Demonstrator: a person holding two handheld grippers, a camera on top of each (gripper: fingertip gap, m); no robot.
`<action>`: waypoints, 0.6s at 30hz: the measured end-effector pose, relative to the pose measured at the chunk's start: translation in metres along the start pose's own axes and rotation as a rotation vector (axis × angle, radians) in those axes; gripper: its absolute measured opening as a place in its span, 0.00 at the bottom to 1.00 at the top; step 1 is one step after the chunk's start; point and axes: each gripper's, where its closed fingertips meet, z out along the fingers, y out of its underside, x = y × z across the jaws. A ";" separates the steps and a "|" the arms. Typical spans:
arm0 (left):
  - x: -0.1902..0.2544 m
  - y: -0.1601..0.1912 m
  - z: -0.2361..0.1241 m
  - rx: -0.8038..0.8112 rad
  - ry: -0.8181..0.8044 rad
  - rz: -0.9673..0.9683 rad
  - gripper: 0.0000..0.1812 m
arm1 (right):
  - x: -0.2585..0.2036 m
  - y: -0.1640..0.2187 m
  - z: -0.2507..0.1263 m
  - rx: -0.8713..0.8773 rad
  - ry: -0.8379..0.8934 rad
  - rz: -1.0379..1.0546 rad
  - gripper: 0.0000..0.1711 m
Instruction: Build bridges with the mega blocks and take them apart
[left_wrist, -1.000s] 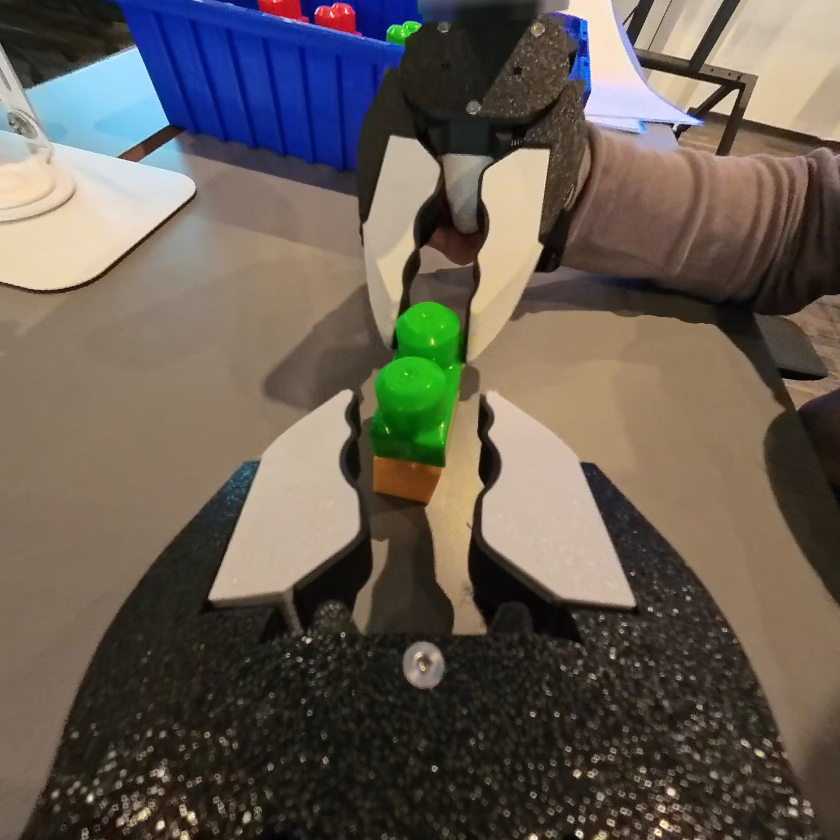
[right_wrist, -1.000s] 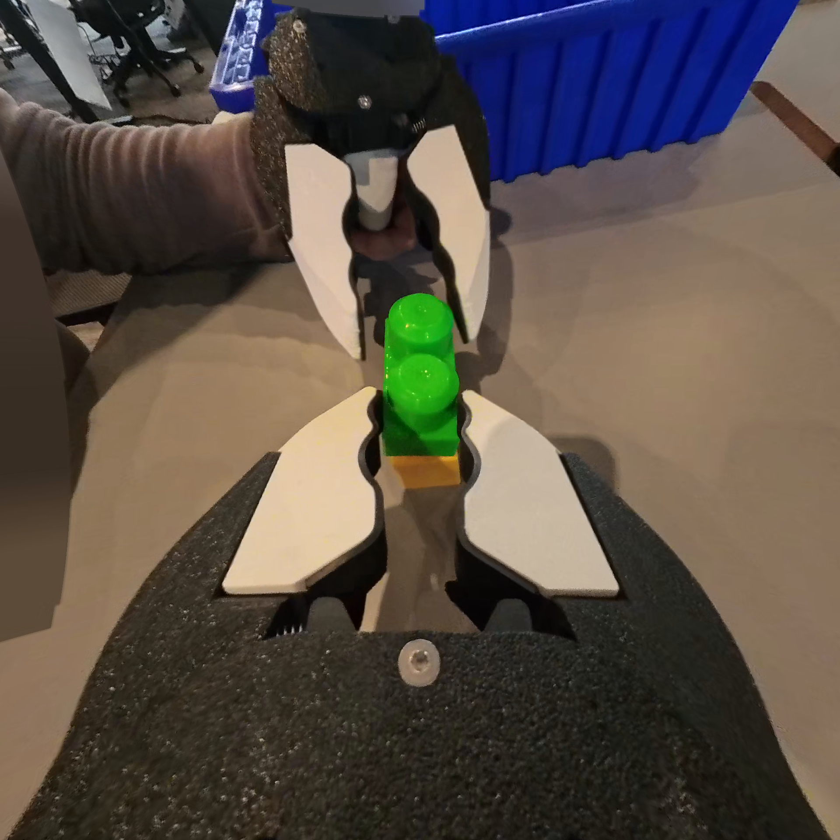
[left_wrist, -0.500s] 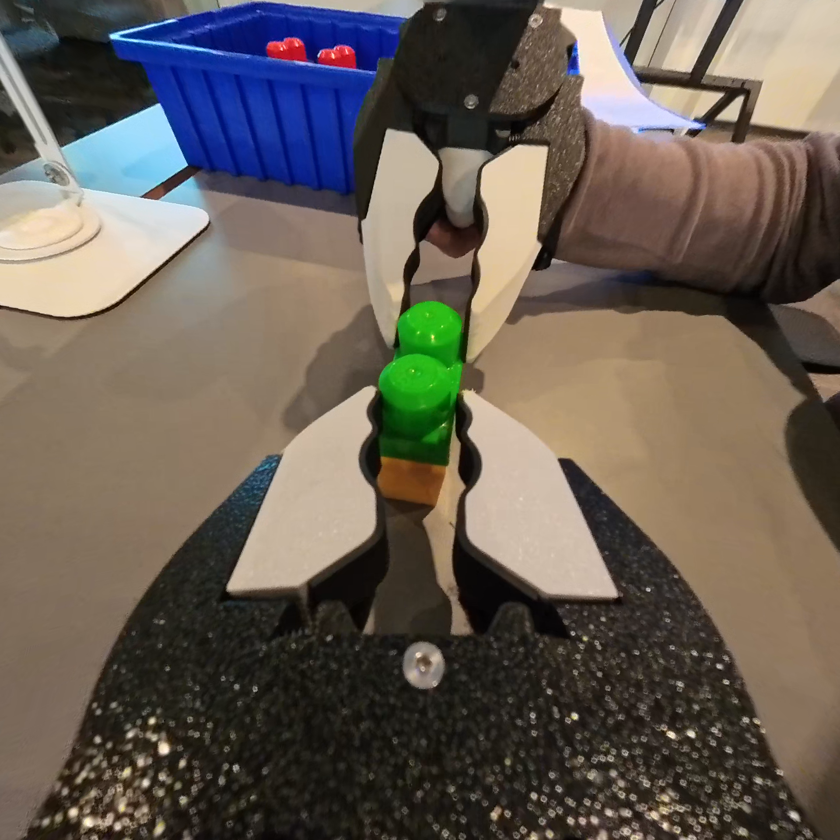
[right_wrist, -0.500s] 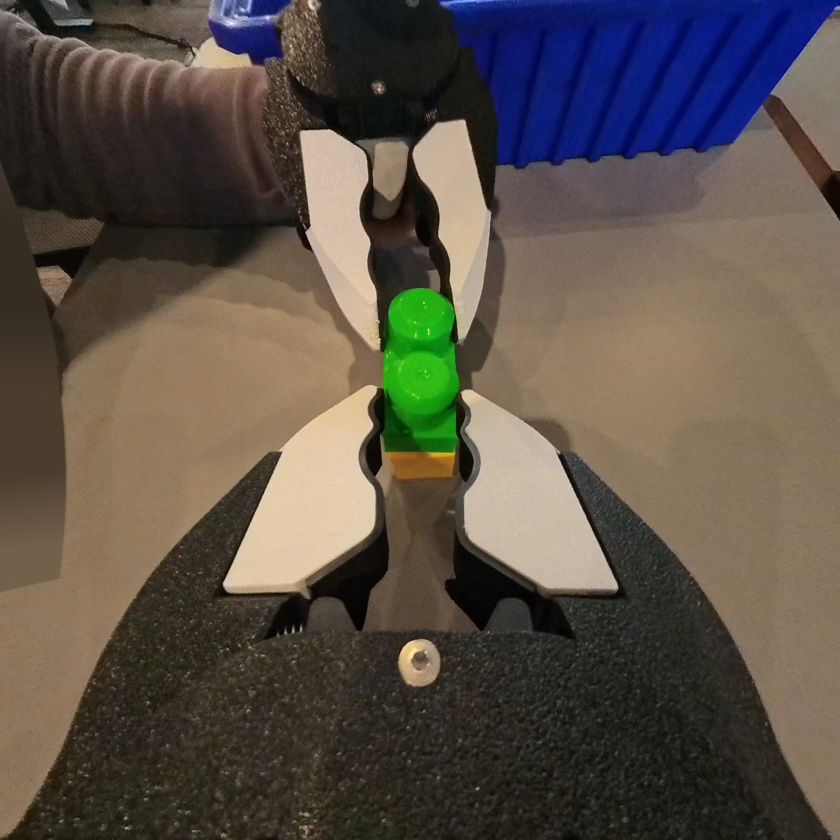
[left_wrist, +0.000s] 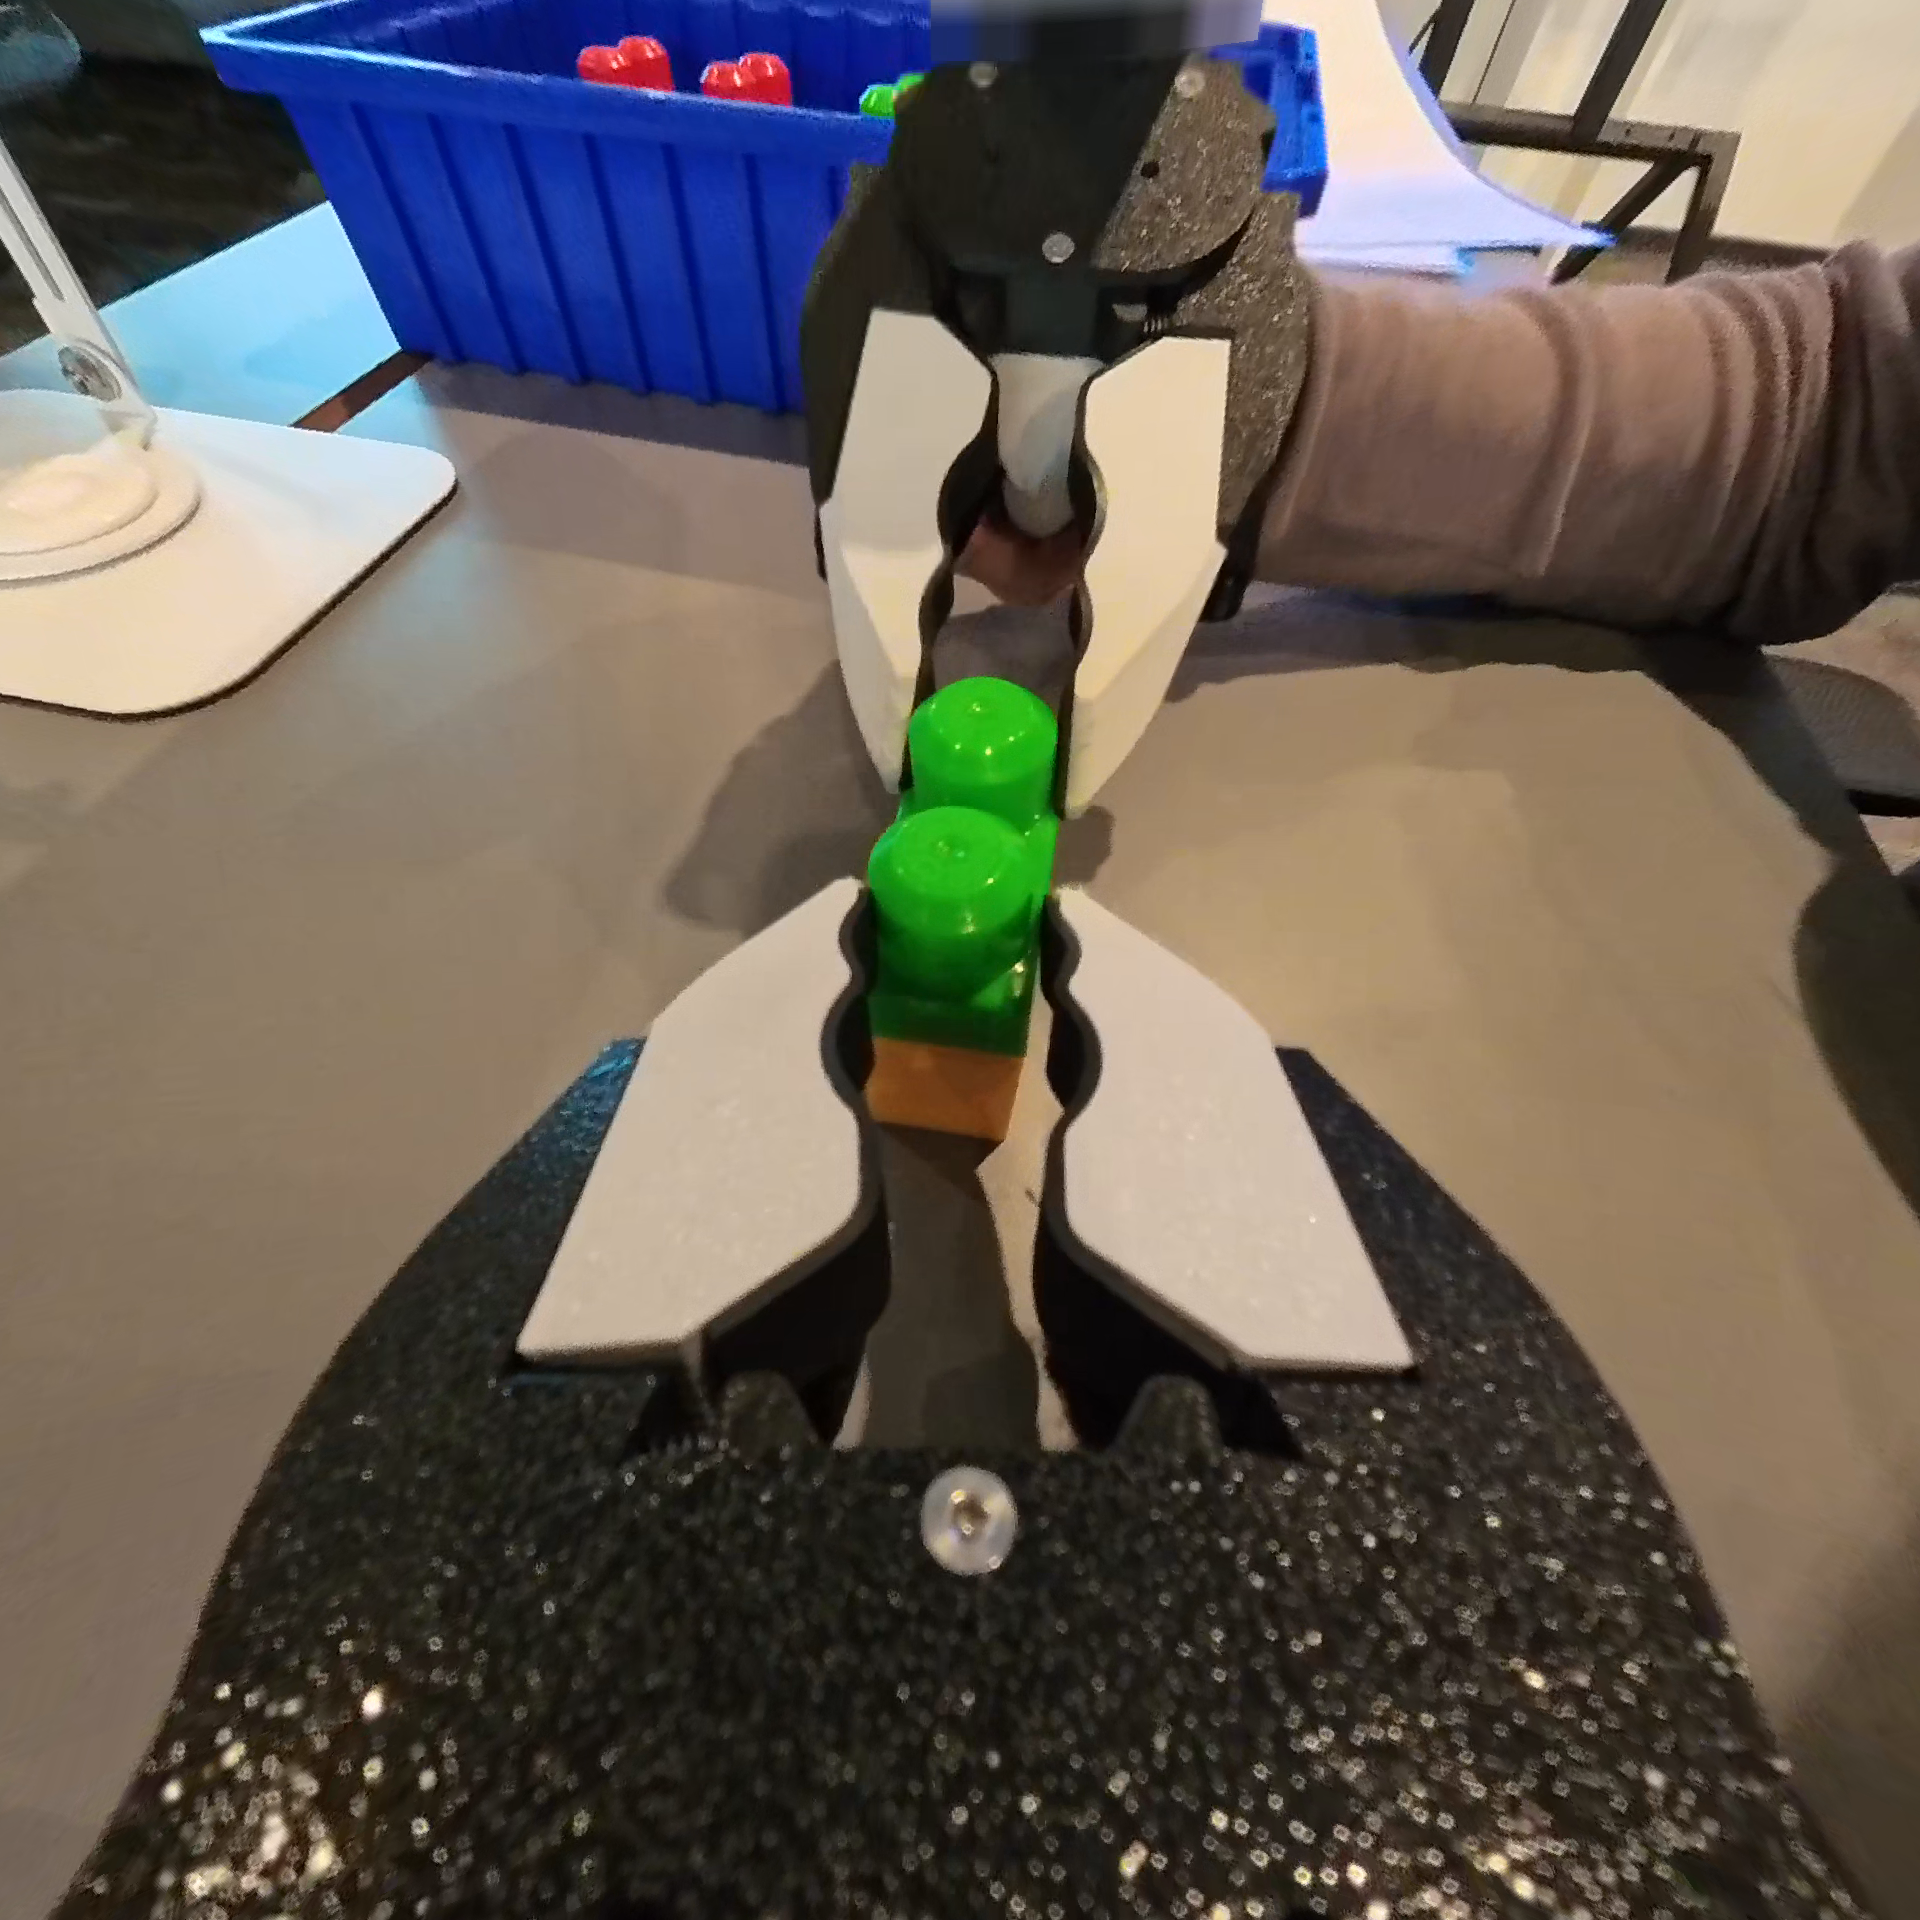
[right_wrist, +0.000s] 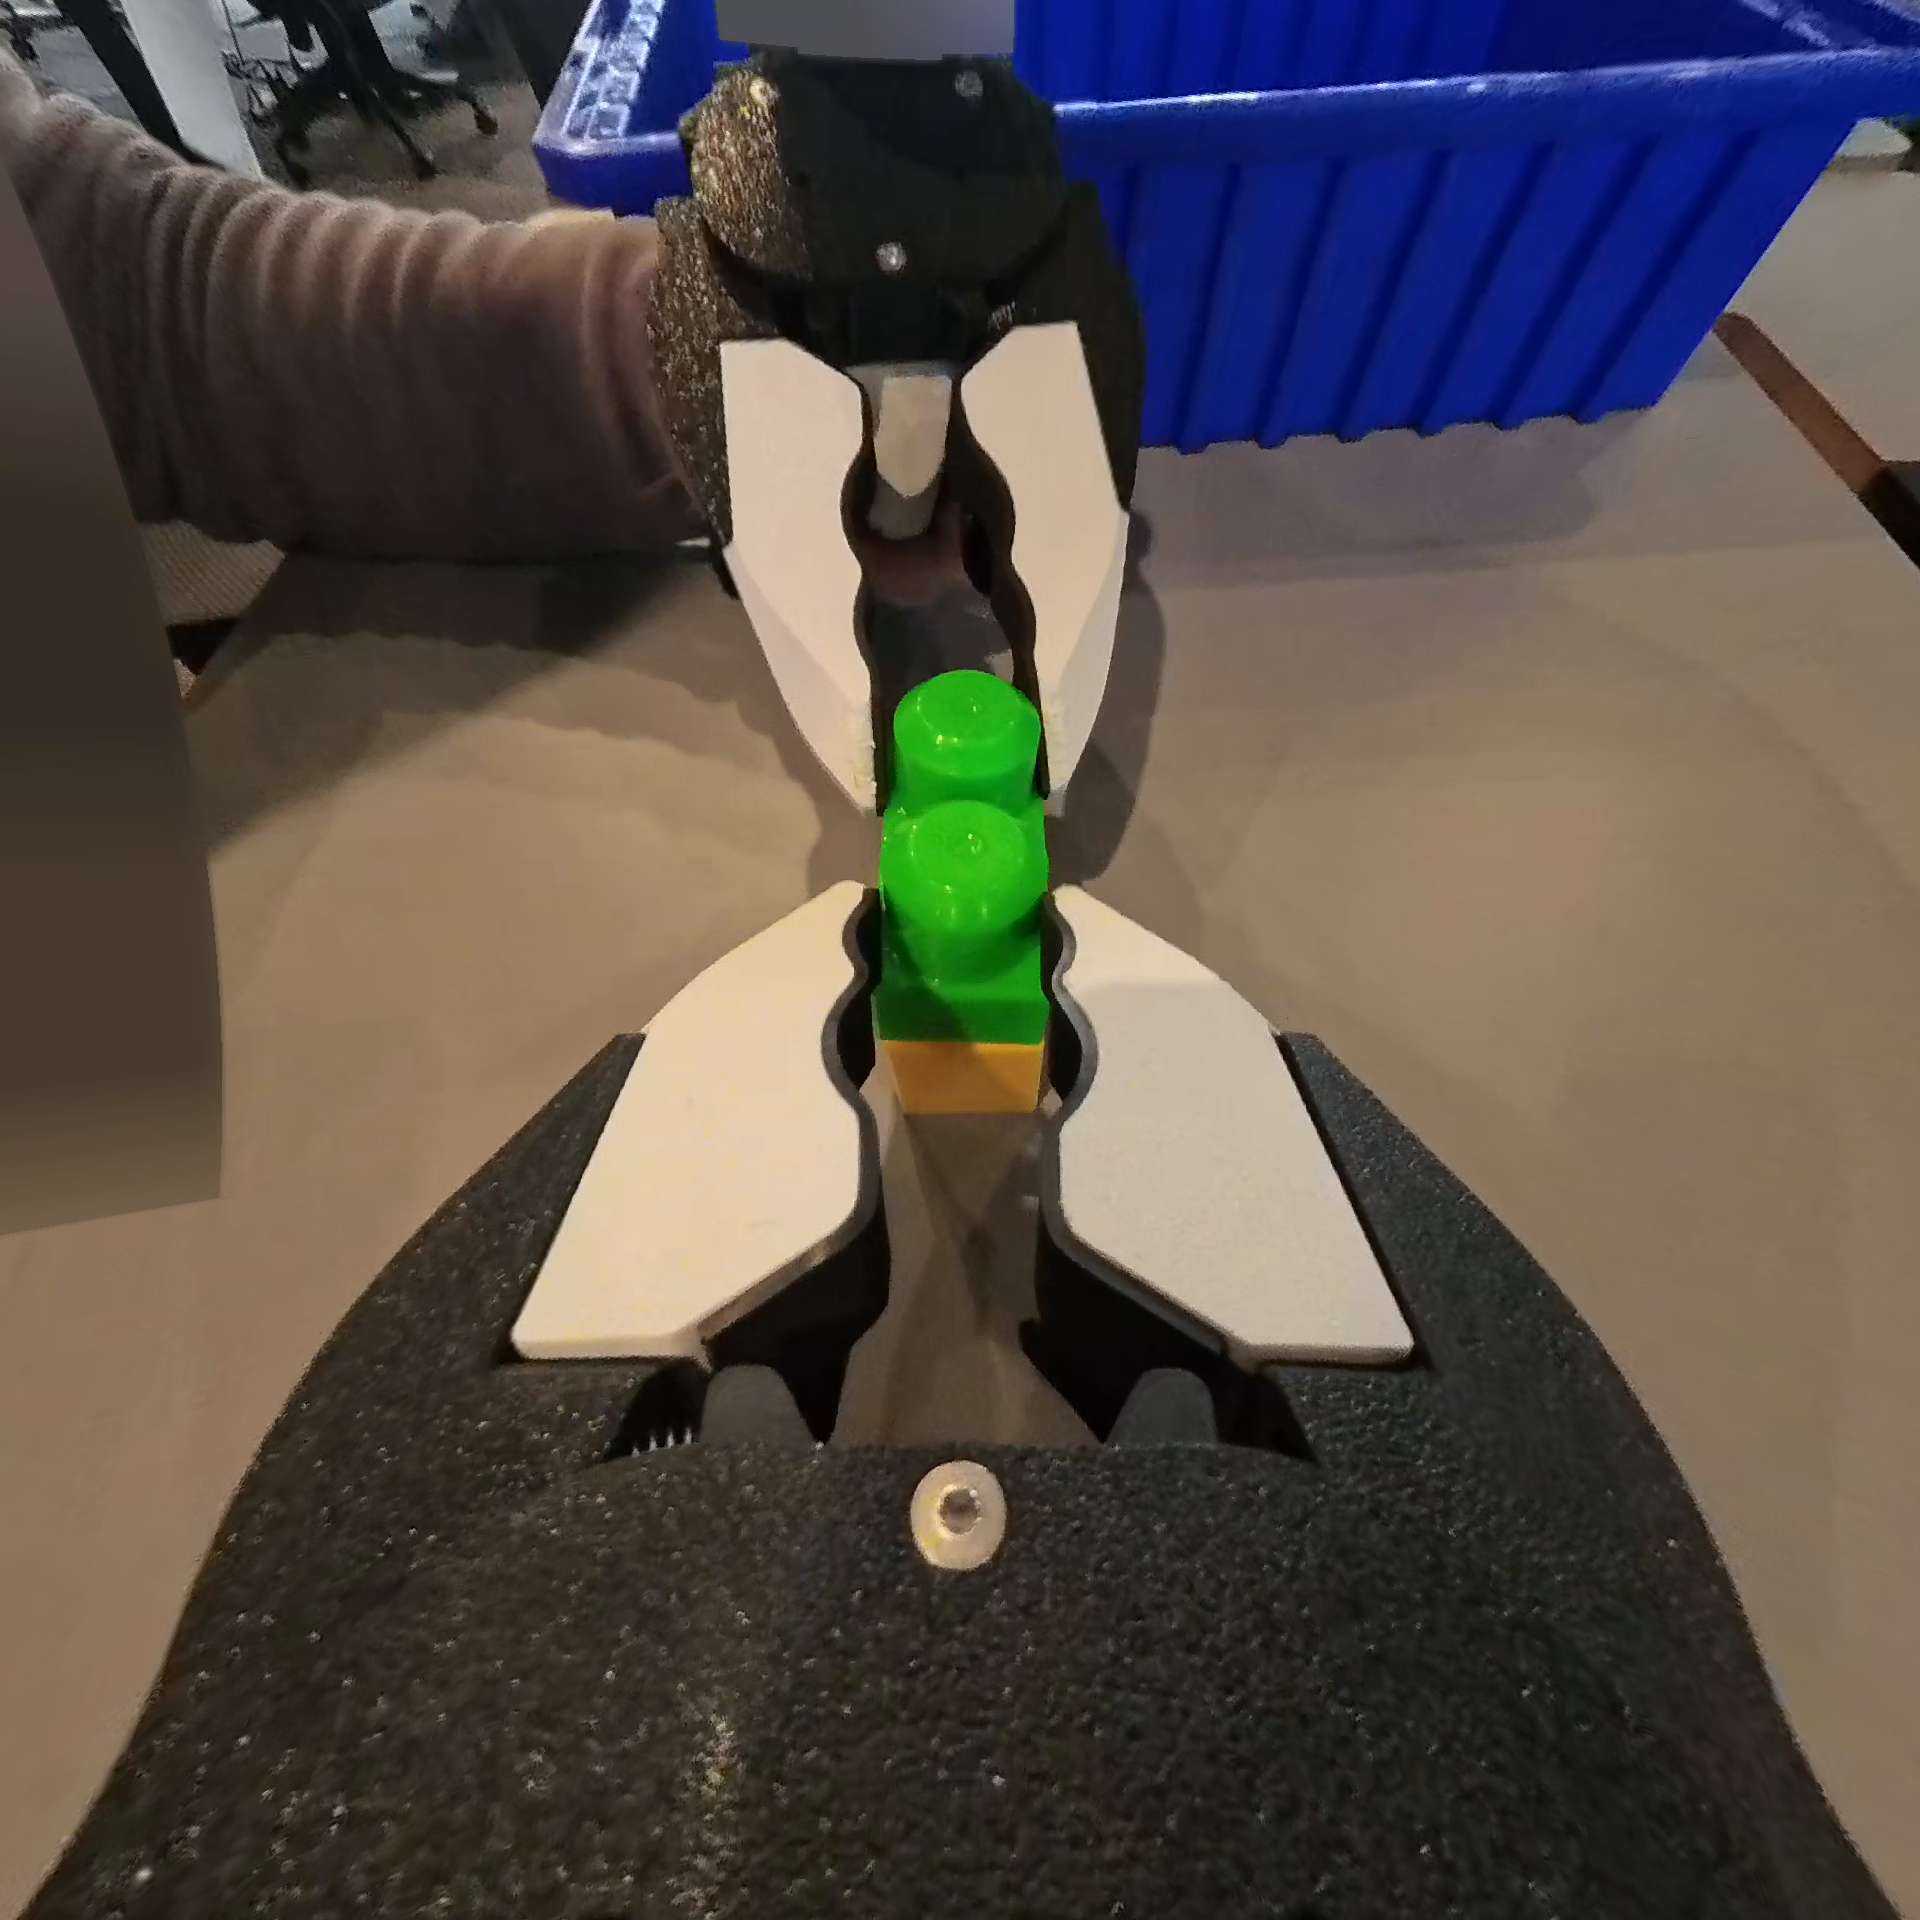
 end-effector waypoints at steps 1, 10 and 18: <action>0.000 0.000 0.000 -0.001 0.001 0.002 0.17 | 0.000 0.000 0.000 0.005 0.000 -0.002 0.17; 0.000 0.001 0.001 0.025 0.006 -0.013 0.17 | 0.000 0.002 0.000 0.043 -0.021 0.017 0.17; 0.000 0.000 0.001 0.016 -0.017 0.014 0.17 | 0.000 0.001 0.001 0.036 0.002 -0.031 0.18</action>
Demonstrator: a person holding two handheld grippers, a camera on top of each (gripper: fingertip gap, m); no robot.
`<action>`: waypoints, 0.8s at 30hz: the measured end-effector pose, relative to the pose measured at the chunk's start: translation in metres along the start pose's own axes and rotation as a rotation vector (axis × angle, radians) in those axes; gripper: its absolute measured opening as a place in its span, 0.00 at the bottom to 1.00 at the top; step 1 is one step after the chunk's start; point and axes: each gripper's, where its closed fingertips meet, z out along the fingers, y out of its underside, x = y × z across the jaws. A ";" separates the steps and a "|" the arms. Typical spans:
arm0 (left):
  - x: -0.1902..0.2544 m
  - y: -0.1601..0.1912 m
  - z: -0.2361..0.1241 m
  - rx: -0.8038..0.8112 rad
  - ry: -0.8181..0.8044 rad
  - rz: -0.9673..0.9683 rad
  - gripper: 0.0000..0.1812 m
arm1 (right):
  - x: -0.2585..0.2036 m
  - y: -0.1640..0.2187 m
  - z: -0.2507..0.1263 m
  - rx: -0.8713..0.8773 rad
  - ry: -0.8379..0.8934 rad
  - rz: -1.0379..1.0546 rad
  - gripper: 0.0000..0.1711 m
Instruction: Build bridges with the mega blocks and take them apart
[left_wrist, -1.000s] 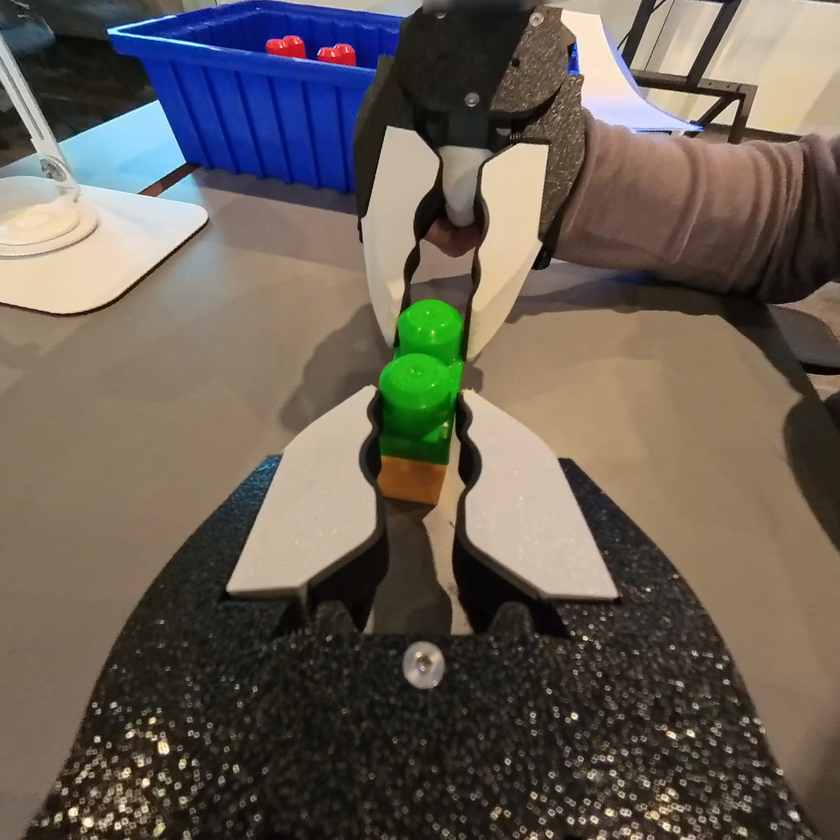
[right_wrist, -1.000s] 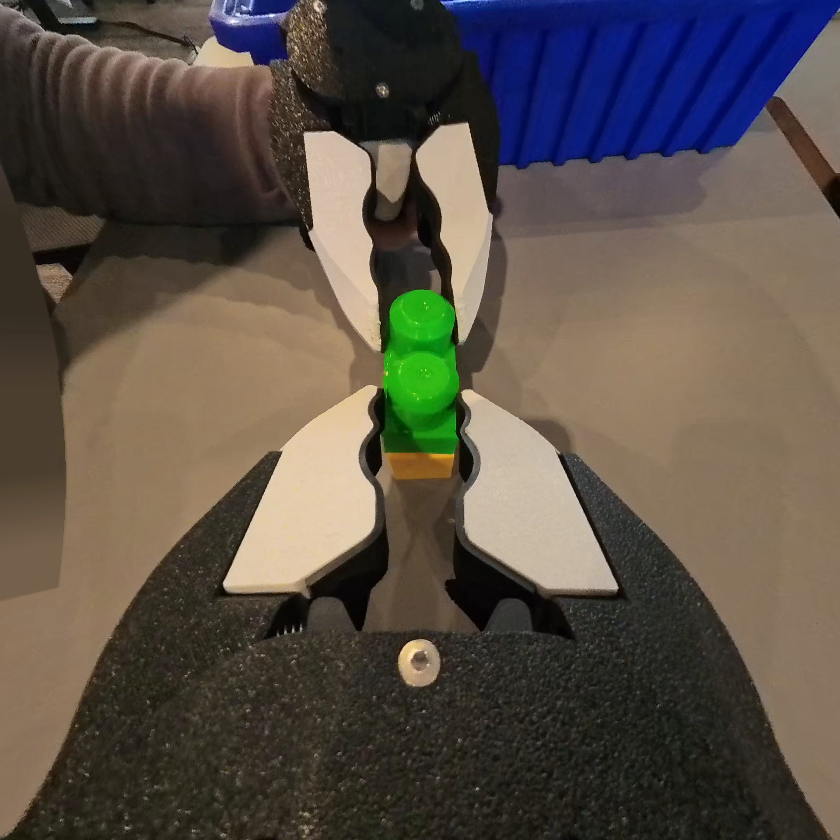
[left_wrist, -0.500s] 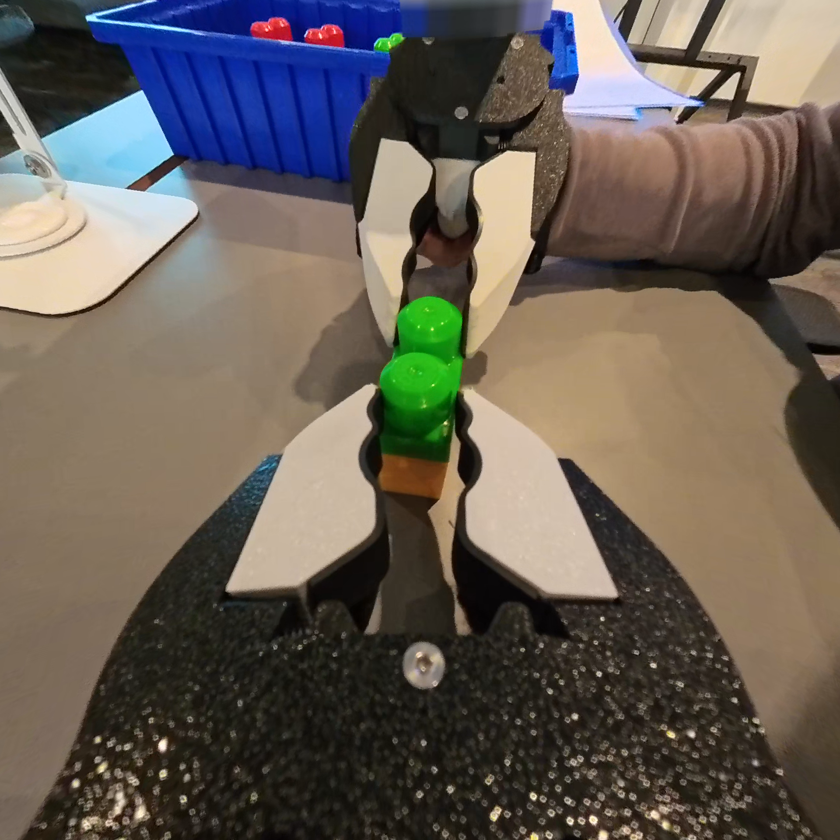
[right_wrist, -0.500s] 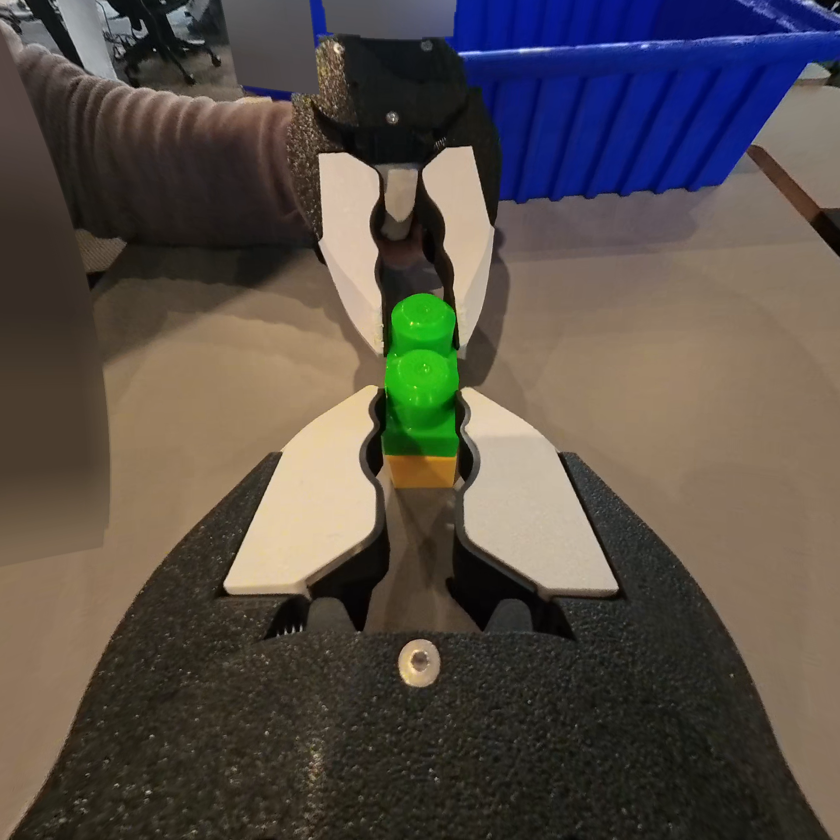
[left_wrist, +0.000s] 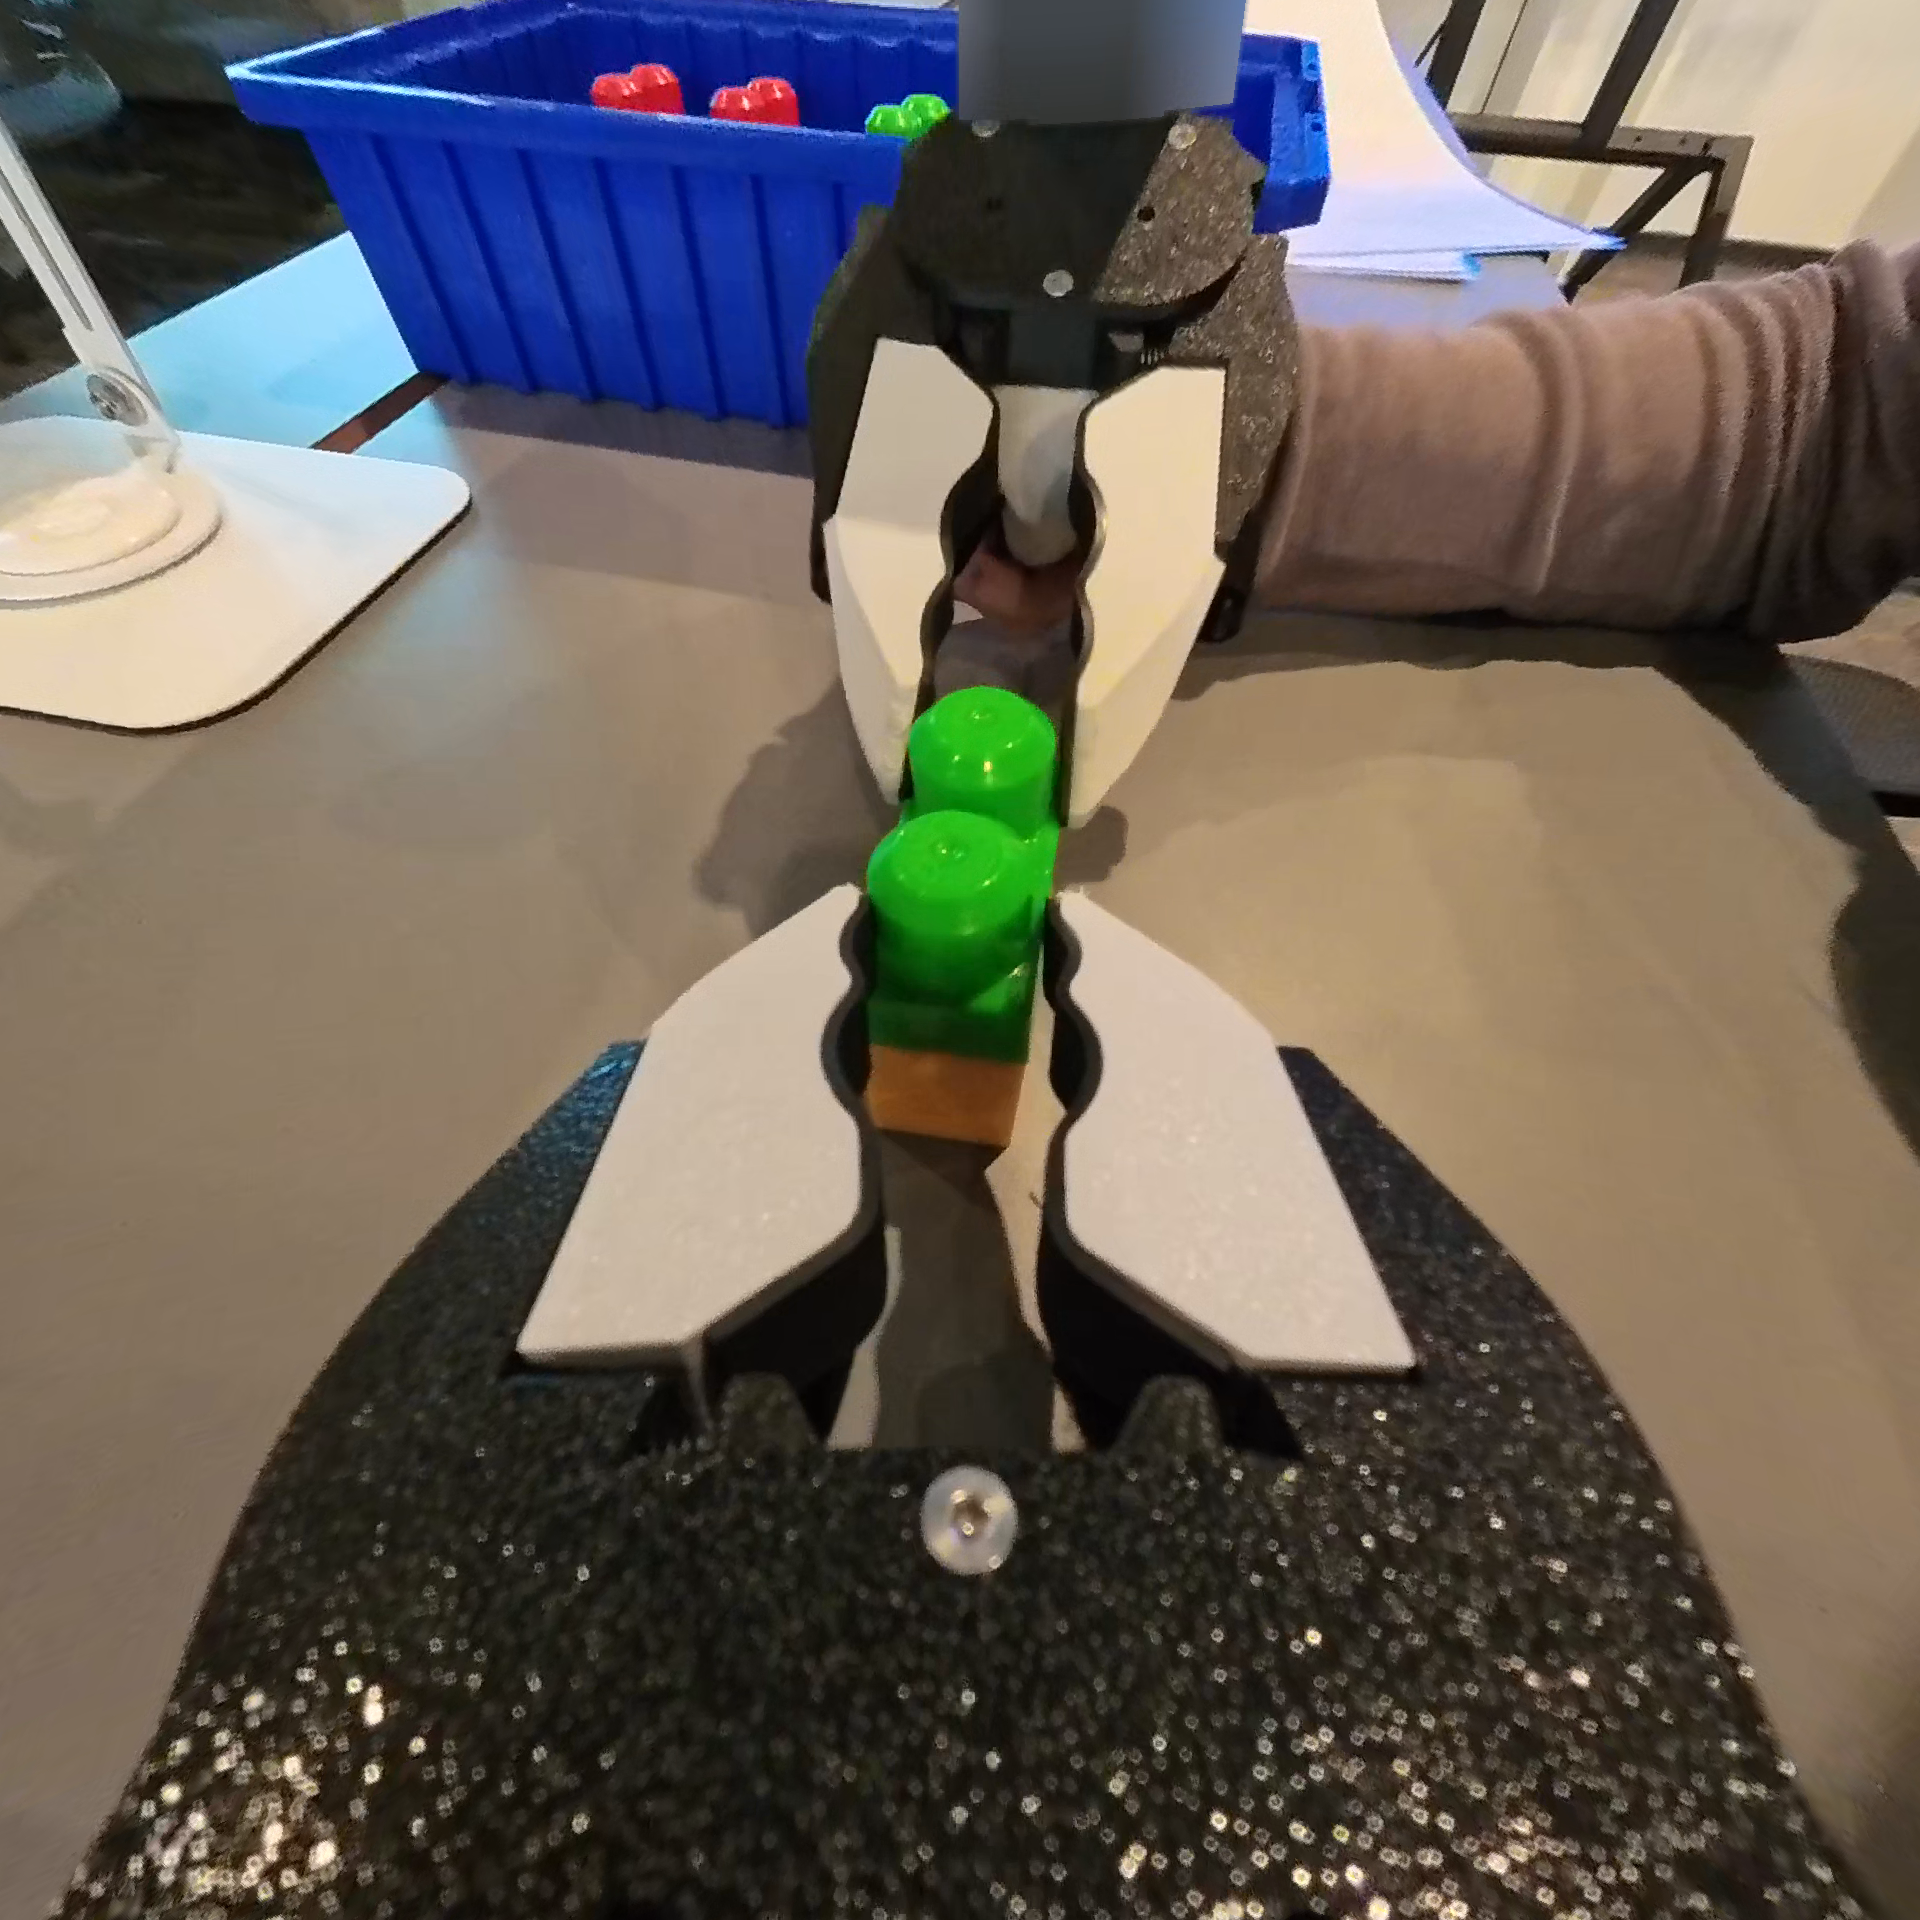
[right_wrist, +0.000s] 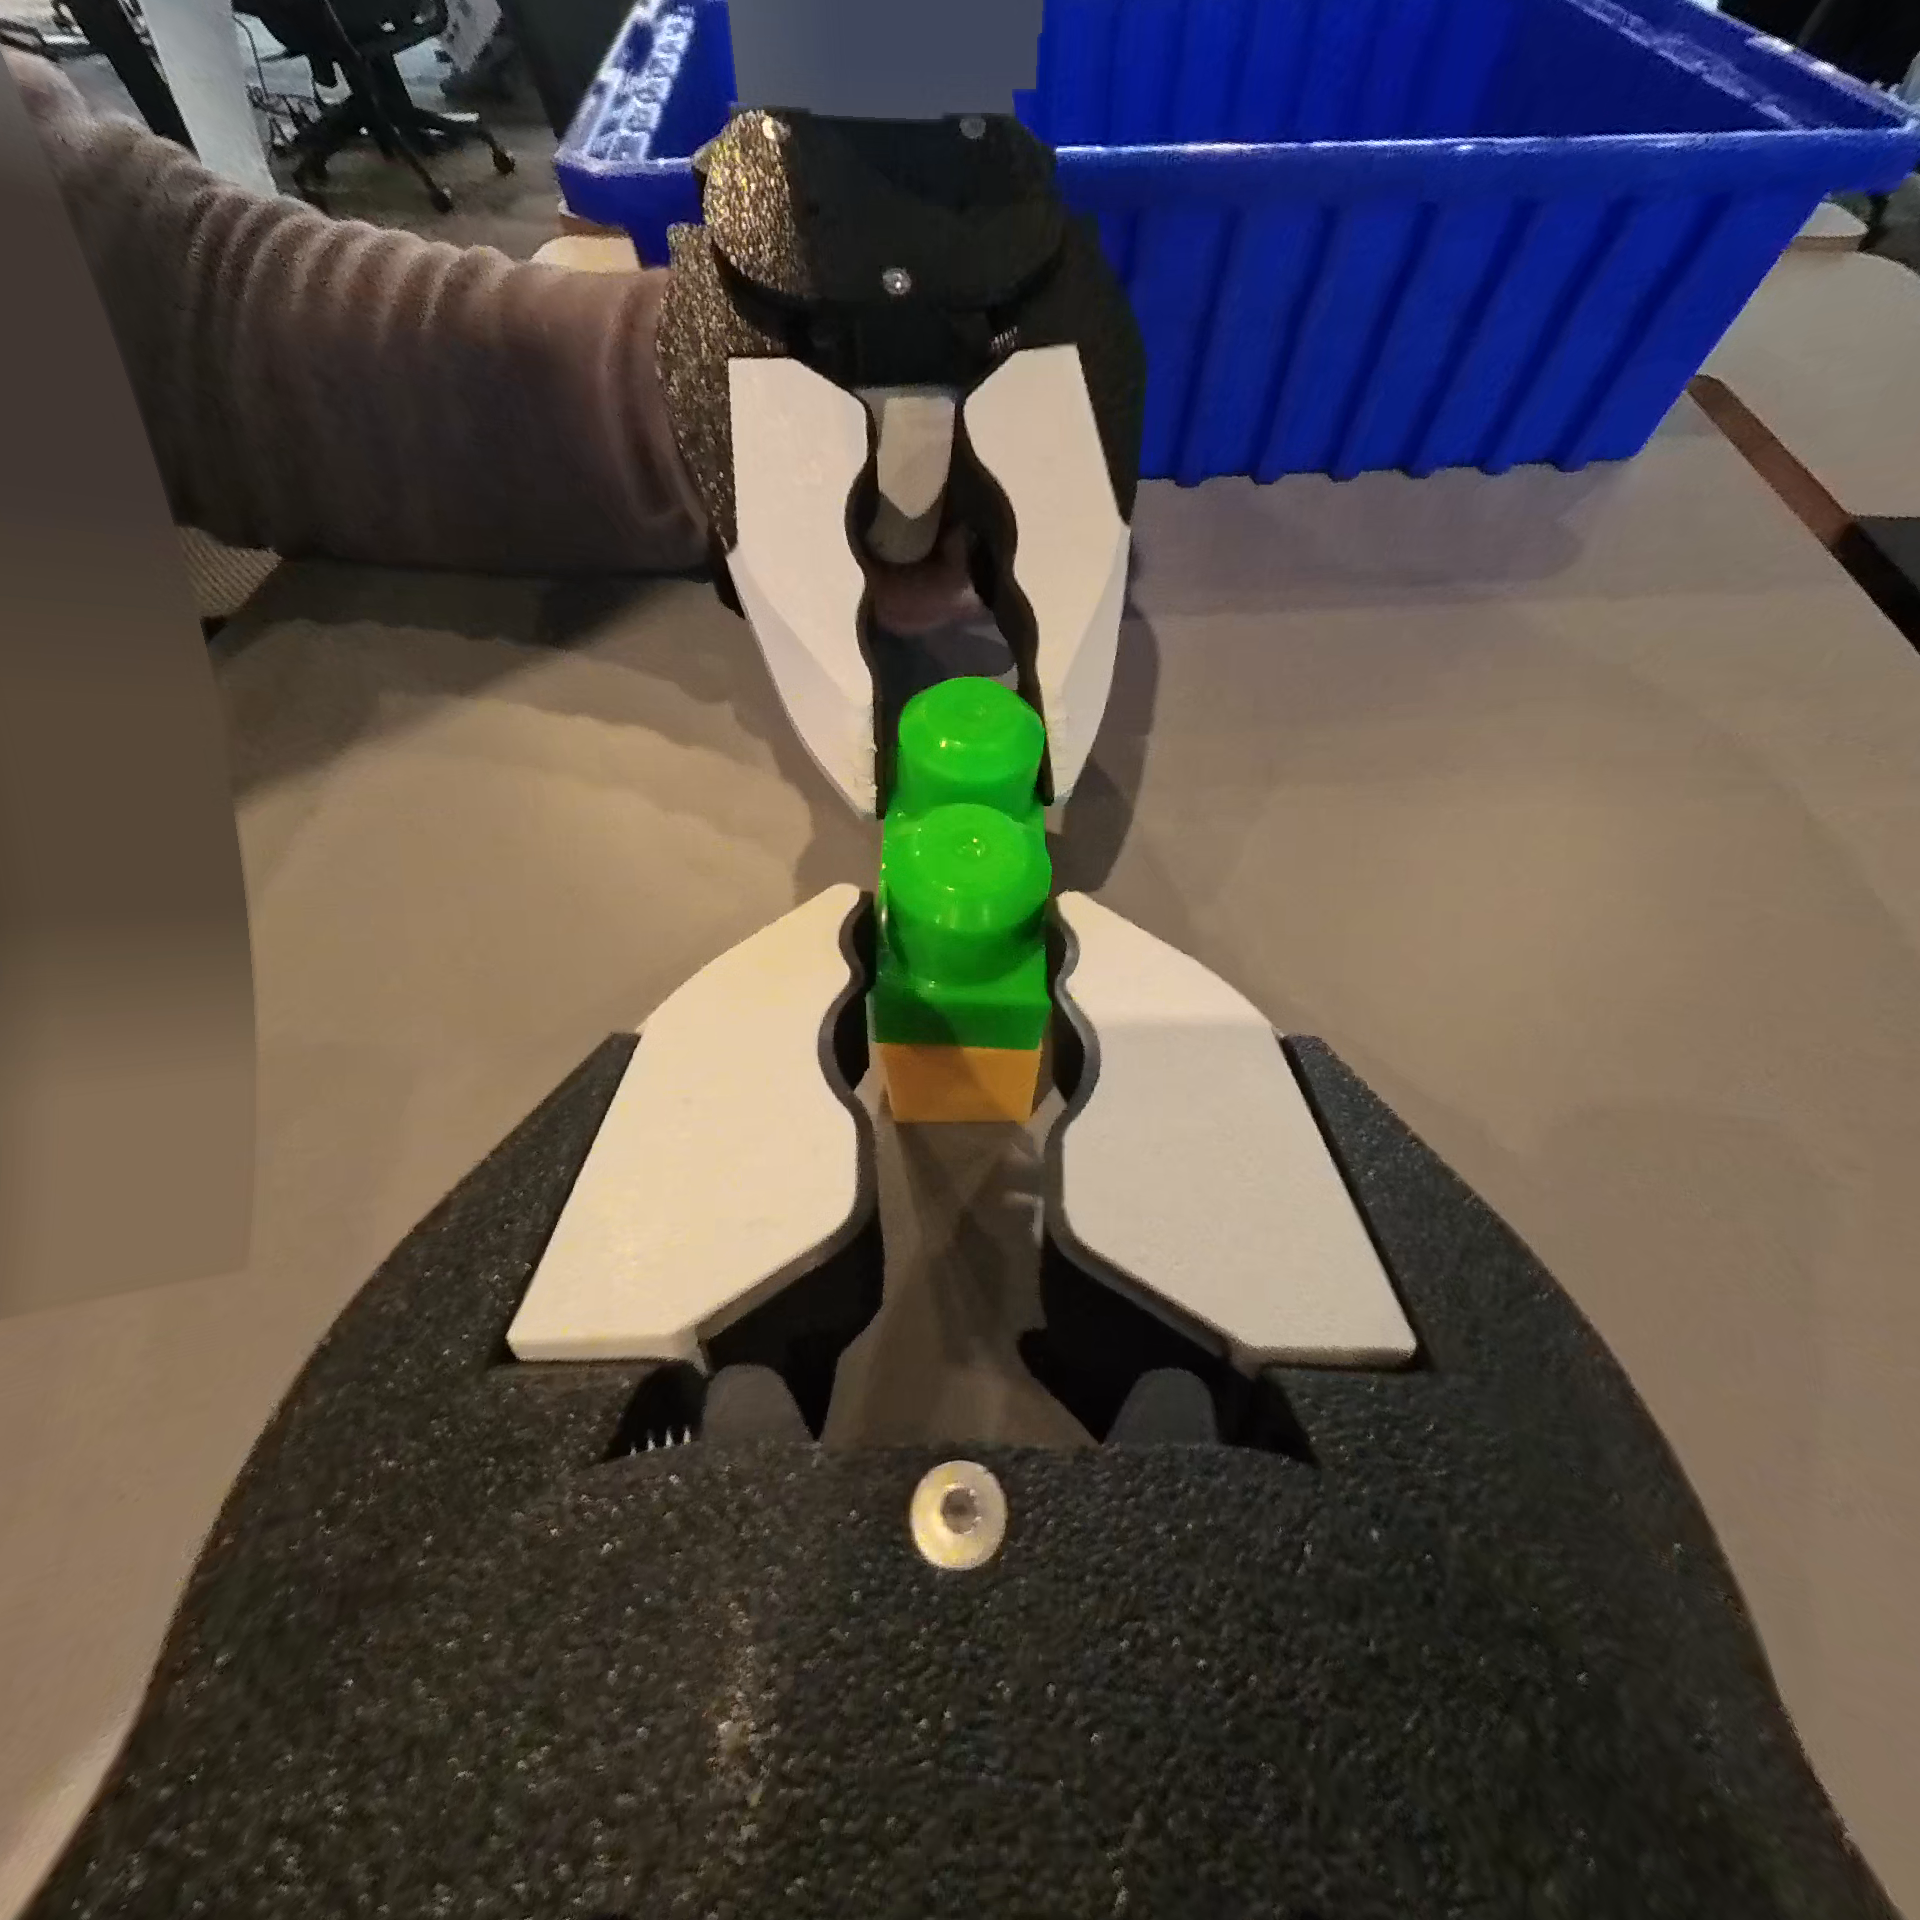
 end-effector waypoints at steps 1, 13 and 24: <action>0.000 0.000 0.000 0.002 -0.004 0.001 0.17 | -0.001 0.002 0.001 -0.009 -0.009 -0.007 0.21; 0.004 0.008 0.005 -0.022 0.035 -0.029 0.23 | 0.001 0.008 0.003 -0.002 -0.018 0.033 0.21; 0.006 0.011 0.009 -0.060 0.047 -0.021 0.20 | -0.001 0.009 0.005 -0.014 -0.022 0.028 0.21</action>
